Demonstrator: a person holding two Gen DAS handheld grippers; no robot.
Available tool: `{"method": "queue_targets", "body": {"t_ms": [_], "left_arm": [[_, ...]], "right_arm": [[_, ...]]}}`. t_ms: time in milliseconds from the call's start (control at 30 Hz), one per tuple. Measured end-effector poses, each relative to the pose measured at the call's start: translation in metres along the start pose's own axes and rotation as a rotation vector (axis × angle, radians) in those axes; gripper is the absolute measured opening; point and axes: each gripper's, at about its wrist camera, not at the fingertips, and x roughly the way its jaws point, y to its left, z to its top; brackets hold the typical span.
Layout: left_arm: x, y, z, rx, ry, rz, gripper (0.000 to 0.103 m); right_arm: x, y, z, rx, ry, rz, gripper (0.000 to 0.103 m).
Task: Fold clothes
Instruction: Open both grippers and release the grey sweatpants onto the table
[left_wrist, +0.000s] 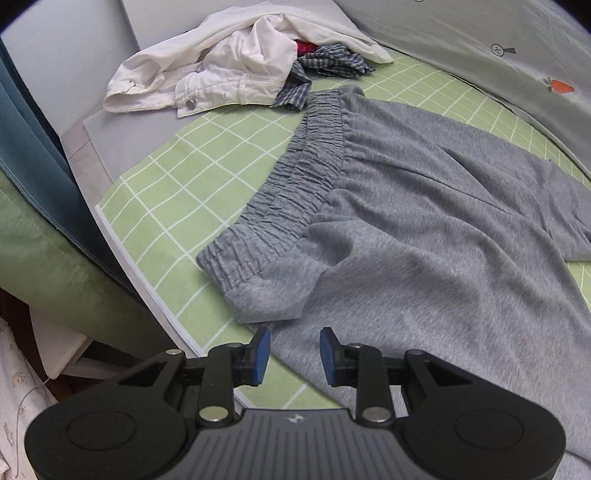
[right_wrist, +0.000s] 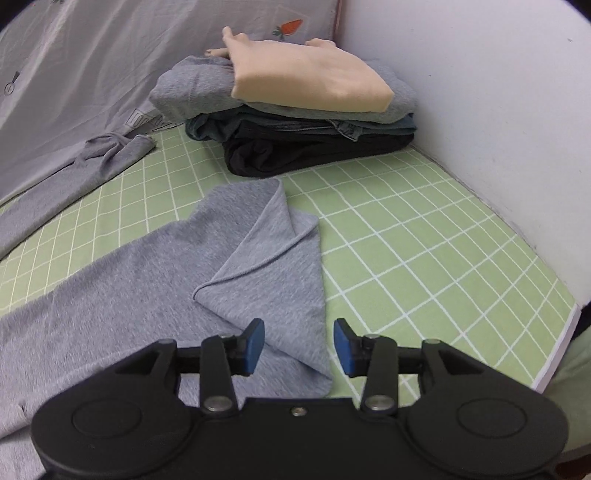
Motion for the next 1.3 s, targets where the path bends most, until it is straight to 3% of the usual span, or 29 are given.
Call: {"method": "queue_targets", "body": {"t_ms": [100, 333, 400, 433, 467, 533, 700, 800, 1000, 1067, 1133, 1233, 1300], "left_arm": [[0.002, -0.023, -0.002, 0.067, -0.002, -0.004, 0.032], [-0.005, -0.061, -0.015, 0.182, -0.008, -0.037, 0.037], [-0.004, -0.070, -0.018, 0.204, -0.003, -0.043, 0.037], [-0.003, -0.074, -0.020, 0.213, 0.001, -0.046, 0.037], [-0.002, -0.078, -0.021, 0.221, 0.007, -0.047, 0.037], [0.000, -0.086, -0.023, 0.237, 0.018, -0.047, 0.037], [0.003, -0.100, -0.028, 0.282, 0.015, -0.045, 0.038], [0.006, -0.103, -0.031, 0.295, 0.021, -0.044, 0.039], [0.019, -0.103, -0.035, 0.294, 0.055, -0.049, 0.041], [0.024, -0.103, -0.037, 0.294, 0.067, -0.059, 0.042], [0.024, -0.107, -0.037, 0.322, 0.052, -0.066, 0.045], [0.024, -0.114, -0.038, 0.381, 0.039, -0.056, 0.045], [0.023, -0.116, -0.040, 0.401, 0.035, -0.049, 0.045]], "right_arm": [[0.013, 0.016, 0.003, -0.110, 0.001, 0.015, 0.042], [0.037, 0.034, 0.007, -0.187, 0.038, 0.076, 0.042], [0.042, 0.035, 0.007, -0.193, 0.038, 0.083, 0.038], [0.043, 0.034, 0.008, -0.186, 0.032, 0.089, 0.030], [0.044, 0.031, 0.010, -0.171, 0.029, 0.082, 0.014], [0.047, 0.024, 0.014, -0.140, 0.023, 0.067, 0.003], [0.044, -0.026, 0.026, 0.027, -0.027, -0.098, 0.001], [0.047, -0.060, 0.029, 0.119, 0.000, -0.190, 0.001], [0.047, -0.080, 0.021, 0.182, 0.018, -0.181, 0.003], [0.050, -0.084, 0.018, 0.245, 0.030, -0.175, 0.029], [0.053, -0.088, 0.015, 0.297, 0.034, -0.148, 0.039], [0.058, -0.089, 0.012, 0.308, 0.044, -0.137, 0.036], [0.060, -0.092, 0.012, 0.310, 0.032, -0.116, 0.022]]}}
